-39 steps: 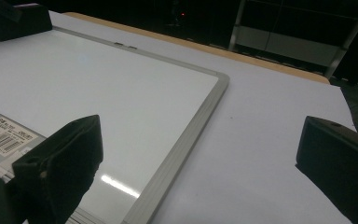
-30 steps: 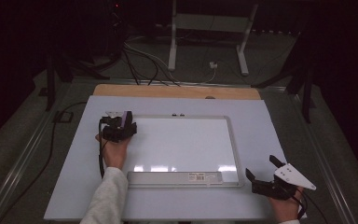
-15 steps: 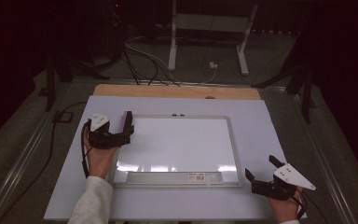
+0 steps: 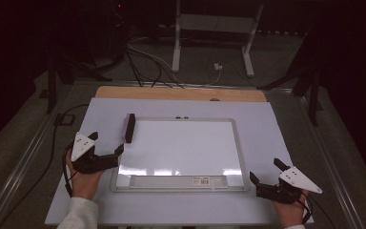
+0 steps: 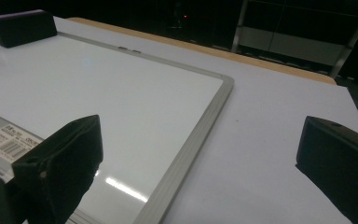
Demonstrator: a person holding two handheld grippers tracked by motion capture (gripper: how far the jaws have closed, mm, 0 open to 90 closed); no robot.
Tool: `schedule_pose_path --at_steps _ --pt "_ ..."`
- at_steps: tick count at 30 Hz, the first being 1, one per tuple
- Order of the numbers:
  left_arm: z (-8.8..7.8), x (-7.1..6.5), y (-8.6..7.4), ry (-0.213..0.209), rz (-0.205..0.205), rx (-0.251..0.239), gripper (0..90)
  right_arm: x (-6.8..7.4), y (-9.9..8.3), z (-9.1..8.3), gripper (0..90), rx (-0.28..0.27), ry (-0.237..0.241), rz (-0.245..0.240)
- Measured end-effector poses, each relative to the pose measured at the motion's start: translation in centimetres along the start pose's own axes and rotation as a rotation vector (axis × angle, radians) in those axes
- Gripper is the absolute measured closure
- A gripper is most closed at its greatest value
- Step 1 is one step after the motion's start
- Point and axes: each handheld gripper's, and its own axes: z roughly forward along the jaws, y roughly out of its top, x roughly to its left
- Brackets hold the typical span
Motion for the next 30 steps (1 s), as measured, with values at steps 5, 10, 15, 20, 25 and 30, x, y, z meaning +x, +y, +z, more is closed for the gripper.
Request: schedule_pose_path --at_steps 5,10,15,20,25,30 --pt "-0.6 -0.6 -1.7 -0.013 0.011 -0.004 0.6 -0.5 0.3 0.4 0.8 -0.023 0.013 0.052" --pt "-1.2 -0.9 -3.0 -0.005 0.03 0.004 0.6 -1.0 0.5 0.8 0.8 -0.03 0.023 0.076" --pt "-1.9 -0.3 -3.8 0.008 0.01 -0.011 0.6 -1.5 0.8 1.2 0.8 -0.037 0.019 0.1" --pt "-2.6 0.3 -3.9 0.018 -0.006 -0.033 0.6 -1.7 0.6 1.1 0.8 -0.039 0.009 0.106" --pt "-3.1 1.0 -4.1 0.035 -0.028 -0.043 0.6 -1.5 0.2 1.1 0.8 -0.024 0.009 0.097" --pt "-3.2 1.3 -4.3 0.041 -0.039 -0.041 0.6 -0.8 0.2 1.2 0.8 0.001 0.001 0.058"
